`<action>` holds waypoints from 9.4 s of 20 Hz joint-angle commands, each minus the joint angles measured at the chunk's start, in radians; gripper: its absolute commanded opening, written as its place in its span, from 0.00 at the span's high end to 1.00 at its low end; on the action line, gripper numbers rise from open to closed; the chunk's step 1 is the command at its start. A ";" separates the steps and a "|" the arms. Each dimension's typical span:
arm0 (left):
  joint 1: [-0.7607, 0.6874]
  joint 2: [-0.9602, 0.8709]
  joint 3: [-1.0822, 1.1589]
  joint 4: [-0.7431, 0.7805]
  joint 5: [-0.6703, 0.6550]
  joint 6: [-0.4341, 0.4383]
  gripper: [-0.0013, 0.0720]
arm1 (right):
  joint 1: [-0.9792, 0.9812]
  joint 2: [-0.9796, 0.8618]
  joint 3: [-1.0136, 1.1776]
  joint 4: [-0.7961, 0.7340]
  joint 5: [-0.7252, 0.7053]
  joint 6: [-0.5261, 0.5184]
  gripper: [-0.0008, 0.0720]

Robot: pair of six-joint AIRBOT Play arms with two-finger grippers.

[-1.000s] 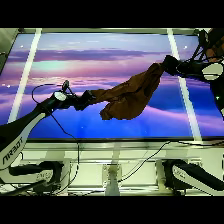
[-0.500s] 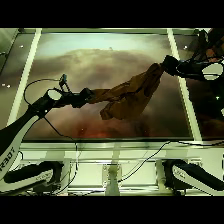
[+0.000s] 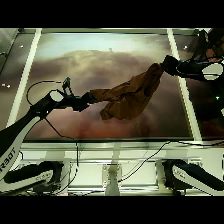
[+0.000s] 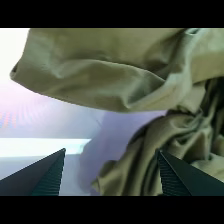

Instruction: Fold the clothes and pants, and hang the long-sleeved shirts on hangers.

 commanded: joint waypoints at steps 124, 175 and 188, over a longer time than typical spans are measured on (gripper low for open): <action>0.374 0.570 -0.026 0.325 -0.137 0.250 0.75 | -0.491 -0.336 -0.358 0.198 0.361 -0.706 0.37; 0.374 0.758 -0.775 0.051 -0.103 0.146 0.41 | -0.491 -0.373 -0.359 0.359 0.421 -0.703 0.97; 0.334 0.658 -0.774 -0.024 0.080 0.172 0.85 | -0.491 -0.373 -0.359 0.368 0.454 -0.695 0.97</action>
